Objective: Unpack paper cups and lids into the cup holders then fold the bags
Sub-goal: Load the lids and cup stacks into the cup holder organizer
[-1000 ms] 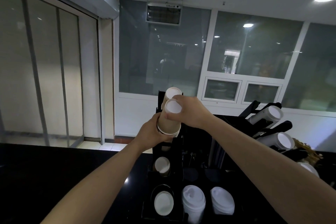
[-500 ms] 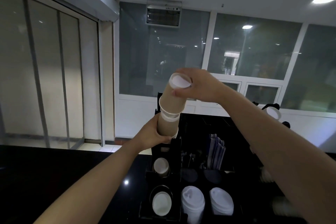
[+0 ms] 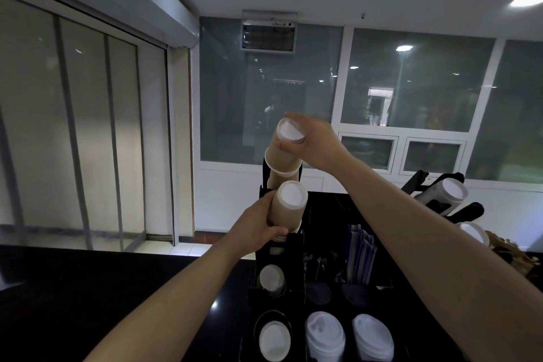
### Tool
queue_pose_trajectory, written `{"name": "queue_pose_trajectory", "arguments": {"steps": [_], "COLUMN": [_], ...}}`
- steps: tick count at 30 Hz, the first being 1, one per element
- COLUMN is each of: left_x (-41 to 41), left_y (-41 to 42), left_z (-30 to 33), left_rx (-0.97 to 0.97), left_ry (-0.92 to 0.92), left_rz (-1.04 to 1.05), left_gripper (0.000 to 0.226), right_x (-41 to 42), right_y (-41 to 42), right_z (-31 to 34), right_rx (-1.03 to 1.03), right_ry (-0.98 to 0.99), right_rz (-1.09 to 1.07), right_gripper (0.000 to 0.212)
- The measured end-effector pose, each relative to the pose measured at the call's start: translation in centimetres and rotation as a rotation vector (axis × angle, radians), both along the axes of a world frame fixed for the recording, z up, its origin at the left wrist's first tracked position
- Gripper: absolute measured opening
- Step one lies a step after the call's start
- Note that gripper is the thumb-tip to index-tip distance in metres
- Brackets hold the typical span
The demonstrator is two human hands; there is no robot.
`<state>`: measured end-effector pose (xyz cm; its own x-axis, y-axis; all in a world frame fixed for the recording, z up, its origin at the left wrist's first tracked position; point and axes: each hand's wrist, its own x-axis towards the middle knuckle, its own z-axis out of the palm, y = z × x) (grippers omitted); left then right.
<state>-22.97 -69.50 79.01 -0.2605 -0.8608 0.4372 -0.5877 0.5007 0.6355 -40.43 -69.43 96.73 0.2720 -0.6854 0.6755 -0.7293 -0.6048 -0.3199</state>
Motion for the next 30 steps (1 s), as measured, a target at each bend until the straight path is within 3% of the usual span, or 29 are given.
{"name": "queue_pose_trajectory", "arguments": {"steps": [5, 9, 16, 19, 21, 24, 28, 30], "left_x": [-0.3, 0.0, 0.2, 0.5, 0.6, 0.5, 0.4, 0.4], "left_y": [-0.4, -0.7, -0.9, -0.8, -0.8, -0.8, -0.6, -0.7], "left_z": [0.0, -0.1, 0.9, 1.1, 1.2, 1.2, 0.7, 0.5], "left_rx": [-0.001, 0.008, 0.026, 0.049, 0.069, 0.085, 0.082, 0.097], "left_ry": [0.022, 0.027, -0.094, -0.142, -0.157, -0.135, -0.081, -0.062], "left_rz": [-0.013, -0.028, -0.070, -0.074, -0.073, -0.062, -0.058, -0.053], "left_gripper": [0.088, 0.087, 0.091, 0.095, 0.094, 0.093, 0.090, 0.090], "right_x": [0.6, 0.4, -1.2, -1.7, -2.4, -4.0, -4.7, -4.6], "right_y": [-0.6, -1.6, -2.6, -1.2, 0.6, 2.8, 3.1, 2.3], "right_z": [-0.9, -2.9, -5.6, -6.1, -7.1, -9.4, -11.9, -12.6], "right_rx": [0.079, 0.120, 0.394, 0.270, 0.157, 0.033, 0.237, 0.261], "right_ry": [0.120, 0.117, 0.064, -0.175, -0.215, -0.001, 0.133, 0.133], "right_rz": [-0.027, 0.002, 0.095, 0.105, 0.133, 0.111, 0.160, 0.165], "right_gripper": [0.068, 0.065, 0.058, 0.053, 0.053, 0.064, 0.086, 0.085]}}
